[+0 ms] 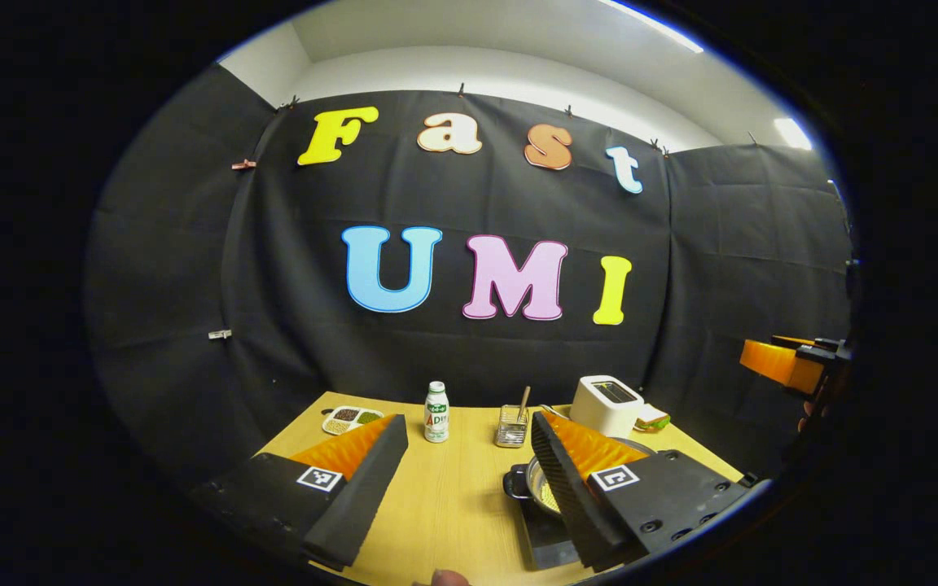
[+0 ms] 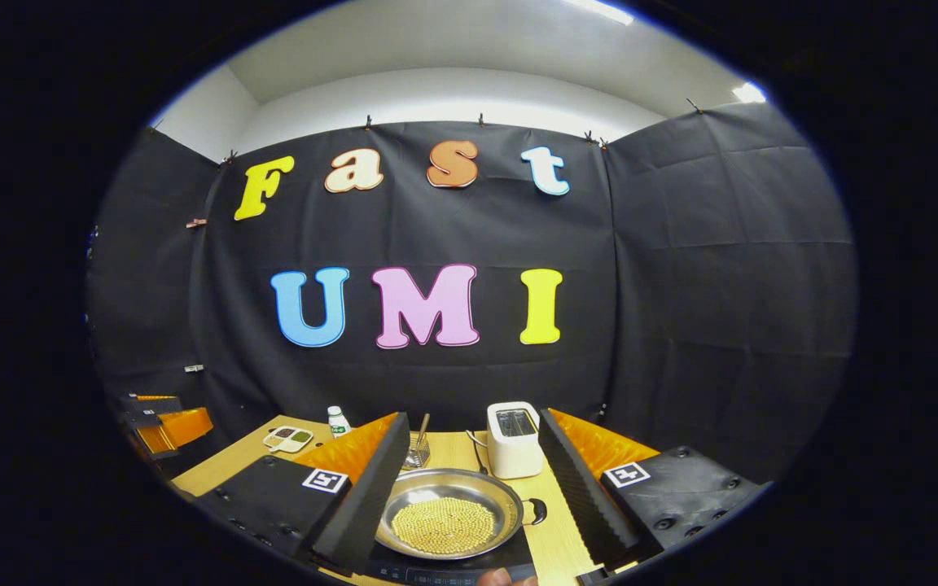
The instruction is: First push the handle of the pot to place it horizontally, then grasp the pot with both hands and set it on the induction cooktop.
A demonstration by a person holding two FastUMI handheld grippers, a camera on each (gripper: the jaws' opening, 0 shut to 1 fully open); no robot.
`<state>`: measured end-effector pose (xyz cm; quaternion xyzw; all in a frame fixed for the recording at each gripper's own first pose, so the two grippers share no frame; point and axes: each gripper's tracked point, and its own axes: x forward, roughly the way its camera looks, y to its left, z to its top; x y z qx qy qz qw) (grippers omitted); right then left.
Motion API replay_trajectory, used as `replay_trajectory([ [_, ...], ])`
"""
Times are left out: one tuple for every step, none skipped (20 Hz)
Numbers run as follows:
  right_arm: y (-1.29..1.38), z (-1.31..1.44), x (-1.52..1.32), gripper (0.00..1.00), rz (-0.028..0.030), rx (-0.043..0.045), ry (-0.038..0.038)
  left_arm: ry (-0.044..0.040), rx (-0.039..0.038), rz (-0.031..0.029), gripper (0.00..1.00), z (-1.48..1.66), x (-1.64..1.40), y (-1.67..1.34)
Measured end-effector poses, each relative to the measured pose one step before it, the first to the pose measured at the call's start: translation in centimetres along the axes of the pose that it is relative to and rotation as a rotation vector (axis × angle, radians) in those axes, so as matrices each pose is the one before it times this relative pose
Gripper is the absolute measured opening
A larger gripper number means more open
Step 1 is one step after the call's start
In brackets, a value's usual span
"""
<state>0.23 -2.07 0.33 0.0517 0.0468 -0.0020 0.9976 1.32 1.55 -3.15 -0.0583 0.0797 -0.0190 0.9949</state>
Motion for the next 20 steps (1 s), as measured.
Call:
replay_trajectory([
  [-0.06, 0.095, -0.015, 0.98, 0.00153, 0.00718, 0.00114, -0.00338, 0.00287, 0.00647, 0.95, 0.164, -0.065, 0.081],
  [-0.009, 0.026, -0.01, 0.98, 0.00066, 0.00616, 0.00291, -0.0062, 0.00481, 0.00019, 0.95, 0.171, -0.066, -0.231],
  [-0.226, 0.003, 0.012, 0.98, -0.0021, -0.00029, -0.00058, -0.00665, 0.00555, -0.00538, 0.95, 0.262, -0.06, -0.296],
  [-0.216, -0.076, 0.009, 0.98, -0.00357, -0.00276, 0.00269, -0.00502, 0.0062, -0.0047, 0.95, 0.145, -0.097, -0.26],
  [-0.14, -0.162, -0.041, 0.98, -0.00224, -0.00145, 0.00266, -0.00188, 0.00631, -0.00666, 0.95, 0.167, 0.009, -0.232],
  [-0.117, 0.011, -0.123, 0.98, -0.00164, -0.0014, -0.00127, -0.00295, 0.00513, -0.00373, 0.95, -0.03, 0.058, -0.319],
  [-0.153, 0.151, -0.07, 0.98, -0.00301, -0.00139, -0.00349, -0.00346, 0.00262, -0.00537, 0.95, 0.13, -0.017, -0.255],
  [-0.182, 0.026, -0.031, 0.98, -0.0035, -0.00128, -0.00226, -0.0018, 0.00091, -0.00319, 0.95, 0.092, -0.042, -0.224],
  [-0.046, -0.067, -0.13, 0.98, -0.00169, -0.00077, 0.00107, 0.00007, -0.00093, -0.00327, 0.95, 0.015, 0.027, -0.16],
  [-0.094, -0.01, -0.069, 0.98, -0.00159, -0.00252, 0.00135, 0.00183, -0.00262, -0.00394, 0.95, -0.196, 0.006, -0.117],
  [-0.041, -0.145, 0.018, 0.98, -0.001, -0.00221, 0.00312, 0.0026, -0.00286, -0.00402, 0.95, -0.093, 0.047, -0.237],
  [-0.005, -0.11, -0.033, 0.98, 0.00024, -0.00096, 0.00201, 0.00314, -0.00056, -0.00152, 0.95, -0.025, 0.05, -0.075],
  [-0.054, -0.037, -0.073, 0.98, -0.00125, -0.00082, 0.00255, 0.00027, 0.00077, -0.00092, 0.95, 0.086, -0.017, 0.032],
  [-0.106, 0.044, 0.066, 0.98, -0.00032, -0.0001, -0.0012, -0.00115, 0.0012, -0.00006, 0.95, 0.045, 0.063, 0.004],
  [-0.019, 0.03, 0.014, 0.98, -0.00184, -0.00058, 0.00032, -0.00051, 0.00239, 0.00146, 0.95, -0.043, -0.082, 0.035],
  [-0.04, 0.066, -0.014, 0.98, -0.00066, 0.00121, -0.0019, -0.00195, 0.00258, 0.00068, 0.95, 0.094, 0.041, 0.057],
  [-0.011, -0.031, 0.036, 0.98, -0.00095, -0.00072, 0.00026, -0.0008, 0.00298, -0.0004, 0.95, -0.005, 0.031, -0.034],
  [0.024, -0.041, -0.011, 0.98, 0.00156, 0.00019, 0.0007, -0.00053, 0.00184, 0.00149, 0.97, 0.047, -0.041, 0.014],
  [0.087, -0.039, -0.04, 0.98, -0.00016, -0.0007, 0.00027, 0.00095, 0.00067, -0.00131, 0.95, -0.077, -0.031, -0.072],
  [0.019, 0.024, 0.054, 0.98, -0.00024, -0.00083, -0.00052, 0.00029, 0.00018, 0.0006, 0.97, 0.011, 0.008, -0.03],
])
